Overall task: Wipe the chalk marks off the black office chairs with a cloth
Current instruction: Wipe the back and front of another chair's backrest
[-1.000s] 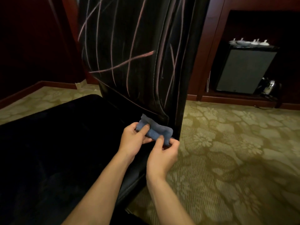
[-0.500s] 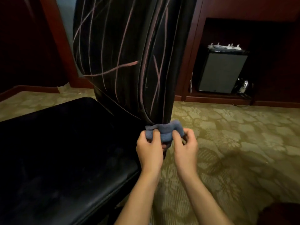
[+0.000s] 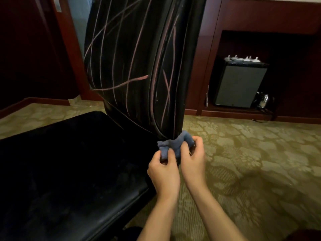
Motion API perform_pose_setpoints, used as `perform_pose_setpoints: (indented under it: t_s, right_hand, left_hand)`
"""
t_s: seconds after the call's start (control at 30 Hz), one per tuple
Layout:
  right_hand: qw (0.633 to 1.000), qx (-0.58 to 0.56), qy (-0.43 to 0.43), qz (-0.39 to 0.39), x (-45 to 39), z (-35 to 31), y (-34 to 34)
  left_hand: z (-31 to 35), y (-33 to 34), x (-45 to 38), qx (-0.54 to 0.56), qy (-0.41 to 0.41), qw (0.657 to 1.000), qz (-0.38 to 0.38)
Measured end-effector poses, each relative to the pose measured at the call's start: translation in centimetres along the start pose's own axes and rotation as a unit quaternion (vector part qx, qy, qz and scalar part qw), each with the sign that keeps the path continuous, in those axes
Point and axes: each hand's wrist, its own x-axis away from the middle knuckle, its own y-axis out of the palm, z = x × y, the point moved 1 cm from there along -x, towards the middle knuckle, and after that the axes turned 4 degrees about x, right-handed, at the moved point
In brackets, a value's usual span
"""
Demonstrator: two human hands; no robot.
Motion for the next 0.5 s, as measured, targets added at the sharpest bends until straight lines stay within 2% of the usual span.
perform_pose_setpoints:
  t_s: [0.23, 0.5]
  right_hand:
    - [0.999, -0.035, 0.017, 0.006, 0.7, -0.3, -0.4]
    - [1.0, -0.017, -0.017, 0.001, 4.2, -1.5, -2.2]
  left_hand:
    - [1.0, -0.3, 0.7, -0.004, -0.019, 1.0, -0.016]
    - [0.9, -3.3, 3.2, -0.017, 0.035, 0.999, -0.001]
